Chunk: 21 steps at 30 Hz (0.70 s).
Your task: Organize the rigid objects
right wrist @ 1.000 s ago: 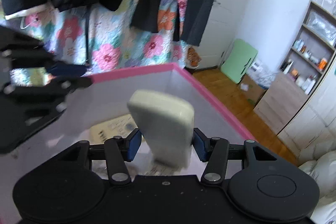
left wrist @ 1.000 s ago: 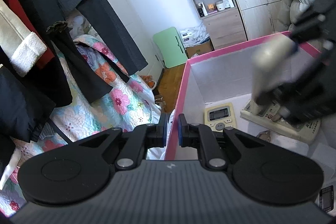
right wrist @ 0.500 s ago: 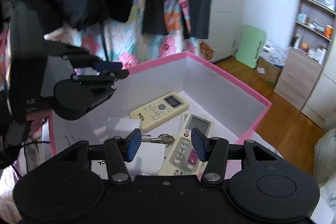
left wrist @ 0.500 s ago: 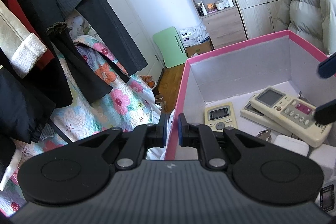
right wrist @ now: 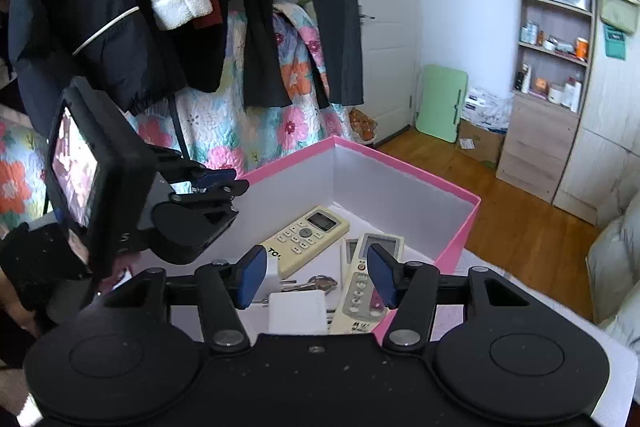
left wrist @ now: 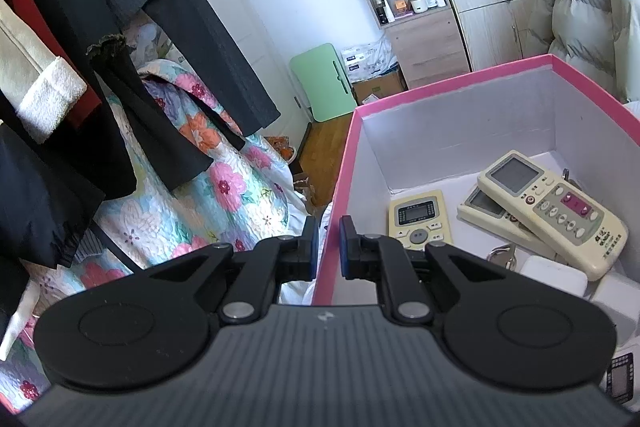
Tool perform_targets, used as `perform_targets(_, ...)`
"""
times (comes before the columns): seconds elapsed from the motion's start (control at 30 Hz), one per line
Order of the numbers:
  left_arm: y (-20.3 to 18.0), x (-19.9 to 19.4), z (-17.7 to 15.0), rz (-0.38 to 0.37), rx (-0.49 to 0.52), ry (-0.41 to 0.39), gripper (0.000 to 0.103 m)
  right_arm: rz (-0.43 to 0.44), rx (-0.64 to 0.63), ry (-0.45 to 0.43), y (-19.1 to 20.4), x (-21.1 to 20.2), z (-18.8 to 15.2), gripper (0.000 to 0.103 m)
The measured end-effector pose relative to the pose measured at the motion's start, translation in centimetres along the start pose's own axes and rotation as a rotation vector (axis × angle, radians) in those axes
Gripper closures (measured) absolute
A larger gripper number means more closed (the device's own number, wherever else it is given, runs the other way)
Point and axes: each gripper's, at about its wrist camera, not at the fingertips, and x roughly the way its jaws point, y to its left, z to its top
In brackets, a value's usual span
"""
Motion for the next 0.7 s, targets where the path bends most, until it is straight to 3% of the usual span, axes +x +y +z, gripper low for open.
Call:
perform_targets(0.3,1.0,-0.8,0.2,-0.032,-0.097,0.054,0.092,-0.026,0.071,-0.018,0.0,-2.6,-0.9,0.042)
perform_targets(0.53,1.1,-4.8,0.9,-0.043,-0.101,0.009,0.091,-0.048,0.1,-0.039,0.0,-4.8,-1.7,0.04)
perform_targets(0.7,1.3,-8.7,1.1,-0.056,-0.11,-0.031,0.072,-0.06,0.125,-0.071,0.3,-6.5,-2.4,0.039)
